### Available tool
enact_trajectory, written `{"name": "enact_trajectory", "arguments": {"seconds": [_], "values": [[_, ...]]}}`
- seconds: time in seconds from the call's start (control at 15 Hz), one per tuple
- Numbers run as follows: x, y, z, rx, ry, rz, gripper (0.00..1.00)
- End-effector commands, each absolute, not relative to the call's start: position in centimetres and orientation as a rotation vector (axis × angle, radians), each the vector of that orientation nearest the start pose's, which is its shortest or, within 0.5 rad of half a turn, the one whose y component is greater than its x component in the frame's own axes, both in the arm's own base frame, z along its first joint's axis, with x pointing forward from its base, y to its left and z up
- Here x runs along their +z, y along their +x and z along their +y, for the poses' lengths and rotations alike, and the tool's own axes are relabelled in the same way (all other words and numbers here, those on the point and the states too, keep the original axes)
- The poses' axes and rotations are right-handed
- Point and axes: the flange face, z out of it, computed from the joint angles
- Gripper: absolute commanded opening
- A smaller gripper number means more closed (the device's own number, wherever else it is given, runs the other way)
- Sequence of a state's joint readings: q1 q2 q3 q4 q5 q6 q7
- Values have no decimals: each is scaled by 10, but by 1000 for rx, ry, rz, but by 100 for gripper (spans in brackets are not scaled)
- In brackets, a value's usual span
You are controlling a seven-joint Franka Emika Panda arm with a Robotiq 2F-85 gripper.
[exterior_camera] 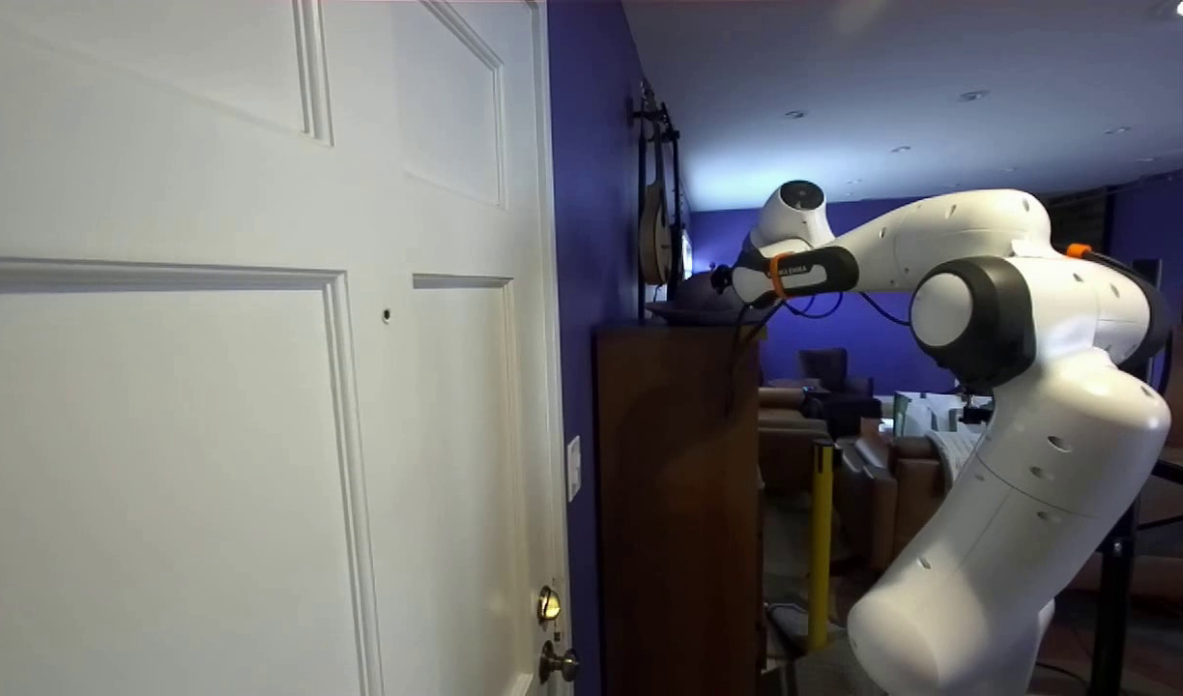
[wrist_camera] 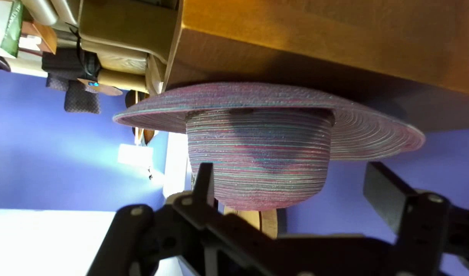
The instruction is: Hang the hat on the hook on the door
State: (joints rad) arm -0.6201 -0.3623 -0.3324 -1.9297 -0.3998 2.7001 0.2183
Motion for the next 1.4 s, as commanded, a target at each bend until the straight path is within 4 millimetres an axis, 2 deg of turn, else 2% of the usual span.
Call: {"name": "enact_trajectory", "arguments": {"seconds": [0.0, 0.13, 0.2, 0.4, 0.6, 0.93, 1.33], "values": [[772, 273, -449, 1238, 1970, -1016, 100], [768, 279, -464, 1253, 1973, -1038, 100], [764, 268, -447, 1229, 1985, -1048, 100], [759, 277, -462, 1227, 1986, -1054, 100], [761, 279, -462, 1230, 1980, -1051, 100], [754, 293, -486, 1220, 2030, -1166, 100], [763, 315, -511, 1272, 1992, -1181, 100]]}}
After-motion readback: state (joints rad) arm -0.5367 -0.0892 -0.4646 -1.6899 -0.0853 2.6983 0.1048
